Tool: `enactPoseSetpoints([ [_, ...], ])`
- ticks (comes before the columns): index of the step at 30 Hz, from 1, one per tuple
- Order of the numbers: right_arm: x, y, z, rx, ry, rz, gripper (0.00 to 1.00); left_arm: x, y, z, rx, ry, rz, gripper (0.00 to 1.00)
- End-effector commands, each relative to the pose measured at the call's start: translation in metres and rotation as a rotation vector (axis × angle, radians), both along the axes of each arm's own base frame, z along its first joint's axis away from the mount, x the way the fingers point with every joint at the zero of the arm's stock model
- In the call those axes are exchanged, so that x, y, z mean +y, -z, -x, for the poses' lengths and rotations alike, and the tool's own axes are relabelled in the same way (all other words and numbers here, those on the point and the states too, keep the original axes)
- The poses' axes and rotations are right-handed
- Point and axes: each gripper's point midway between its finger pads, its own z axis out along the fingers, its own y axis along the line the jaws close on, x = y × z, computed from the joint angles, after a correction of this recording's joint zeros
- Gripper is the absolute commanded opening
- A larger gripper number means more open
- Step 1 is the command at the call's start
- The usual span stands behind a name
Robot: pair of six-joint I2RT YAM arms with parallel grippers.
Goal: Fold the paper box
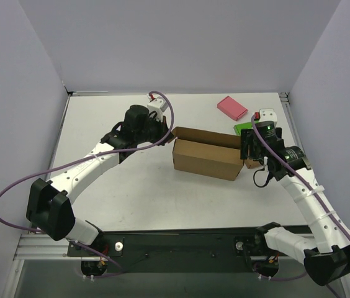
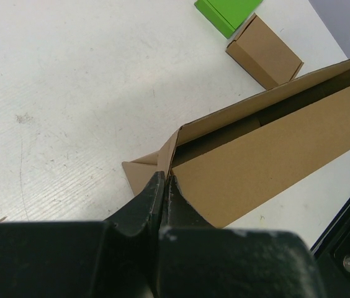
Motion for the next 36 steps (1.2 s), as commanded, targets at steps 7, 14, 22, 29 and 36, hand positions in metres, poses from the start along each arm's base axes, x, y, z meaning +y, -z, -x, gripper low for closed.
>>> enactPoseSetpoints([
  [7, -0.003, 0.012, -0.012, 0.003, -0.030, 0.026, 0.55, 0.010, 0.035, 0.020, 0.127, 0.025, -0.089, 0.00],
  [14, 0.006, 0.019, -0.020, 0.015, -0.077, -0.001, 0.51, 0.010, 0.036, 0.020, 0.123, 0.028, -0.095, 0.00],
  [22, 0.018, 0.015, -0.016, 0.018, -0.084, -0.089, 0.18, 0.006, 0.036, 0.018, 0.143, 0.004, -0.051, 0.00],
  [29, 0.029, 0.018, -0.013, 0.054, -0.041, -0.169, 0.11, -0.001, 0.036, 0.019, 0.156, -0.010, -0.011, 0.00],
  [36, 0.040, 0.014, -0.016, 0.077, -0.023, -0.200, 0.05, -0.005, 0.036, 0.020, 0.149, -0.023, -0.014, 0.00],
])
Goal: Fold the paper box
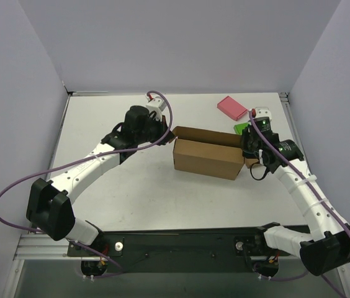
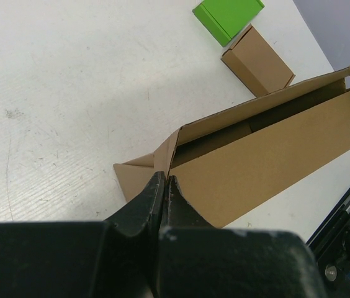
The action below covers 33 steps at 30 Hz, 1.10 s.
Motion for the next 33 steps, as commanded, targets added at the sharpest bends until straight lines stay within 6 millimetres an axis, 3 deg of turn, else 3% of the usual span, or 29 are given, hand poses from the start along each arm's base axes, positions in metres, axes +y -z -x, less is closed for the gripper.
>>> enactPoseSetpoints([
  [1, 0.0156, -0.0129, -0.0032, 0.002, 0.007, -0.060, 0.05, -0.0011, 0.0379, 0.0206, 0.118, 0.014, -0.066, 0.00],
  [7, 0.0192, -0.0123, -0.0026, 0.014, 0.008, -0.065, 0.00, -0.0011, 0.0383, 0.0205, 0.113, 0.009, -0.075, 0.00],
  [21, 0.0164, -0.0213, -0.0073, 0.034, 0.031, -0.064, 0.00, 0.0033, 0.0402, 0.0188, 0.079, -0.004, -0.140, 0.00],
  [33, 0.0202, -0.0148, -0.0083, 0.082, 0.024, -0.080, 0.00, -0.0008, 0.0412, 0.0176, 0.051, -0.007, -0.207, 0.00],
])
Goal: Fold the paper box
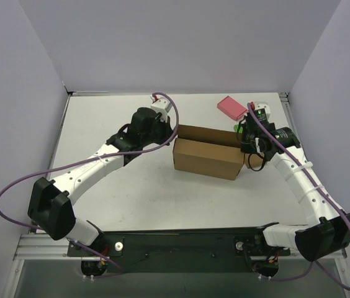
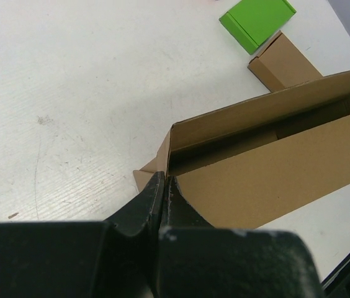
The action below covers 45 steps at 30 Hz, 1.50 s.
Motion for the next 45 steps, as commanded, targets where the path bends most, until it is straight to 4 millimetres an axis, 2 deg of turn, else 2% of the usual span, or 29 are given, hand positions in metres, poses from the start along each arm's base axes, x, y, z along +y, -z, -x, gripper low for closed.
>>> enactPoseSetpoints([
  [1, 0.017, -0.008, -0.002, -0.008, -0.035, -0.071, 0.00, 0.001, 0.042, 0.022, 0.129, 0.049, -0.117, 0.00],
  [22, -0.001, 0.043, 0.025, 0.044, -0.011, -0.008, 0.00, -0.009, 0.044, 0.023, 0.159, 0.072, -0.075, 0.00],
  [30, -0.009, 0.069, 0.044, 0.073, 0.018, 0.050, 0.00, -0.008, 0.043, 0.020, 0.154, 0.064, -0.075, 0.00],
  [39, -0.011, 0.086, 0.063, 0.049, 0.072, 0.093, 0.00, -0.007, 0.039, 0.016, 0.141, 0.058, -0.078, 0.00],
  [43, -0.020, 0.097, 0.070, 0.057, 0.116, 0.123, 0.00, -0.006, 0.039, 0.016, 0.135, 0.066, -0.088, 0.00],
  [45, -0.021, 0.096, 0.071, 0.049, 0.122, 0.118, 0.00, -0.007, 0.039, 0.017, 0.129, 0.077, -0.088, 0.00],
])
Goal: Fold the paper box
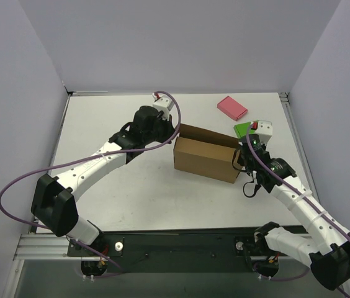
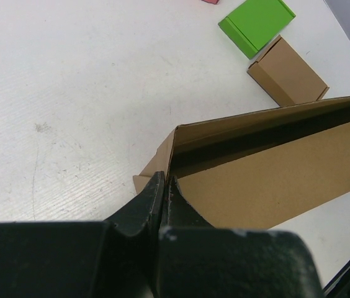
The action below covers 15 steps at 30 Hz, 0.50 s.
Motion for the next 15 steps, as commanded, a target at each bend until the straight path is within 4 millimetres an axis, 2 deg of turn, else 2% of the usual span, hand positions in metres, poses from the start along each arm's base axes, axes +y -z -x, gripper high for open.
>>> enactPoseSetpoints([
  [1, -0.017, 0.065, 0.057, 0.295, 0.004, 0.086, 0.00, -0.001, 0.037, 0.024, 0.123, 0.085, -0.087, 0.00],
  [2, -0.016, 0.059, 0.057, 0.274, -0.001, 0.069, 0.00, -0.001, 0.037, 0.024, 0.115, 0.093, -0.088, 0.00],
  [4, -0.013, 0.051, 0.057, 0.257, -0.013, 0.048, 0.10, -0.002, 0.037, 0.024, 0.096, 0.115, -0.101, 0.00],
  [7, -0.006, 0.027, 0.054, 0.202, -0.041, -0.005, 0.27, -0.003, 0.038, 0.025, 0.077, 0.151, -0.122, 0.00],
  [8, -0.003, 0.015, 0.051, 0.176, -0.049, -0.022, 0.37, -0.003, 0.039, 0.025, 0.078, 0.158, -0.125, 0.00],
  [10, -0.002, 0.005, 0.050, 0.164, -0.060, -0.027, 0.45, -0.003, 0.041, 0.026, 0.077, 0.169, -0.135, 0.00],
  [11, -0.001, 0.000, 0.049, 0.157, -0.066, -0.028, 0.53, -0.003, 0.040, 0.026, 0.074, 0.173, -0.136, 0.00],
  [15, -0.006, -0.022, 0.042, 0.114, -0.059, -0.011, 0.63, -0.002, 0.040, 0.027, 0.069, 0.180, -0.143, 0.00],
])
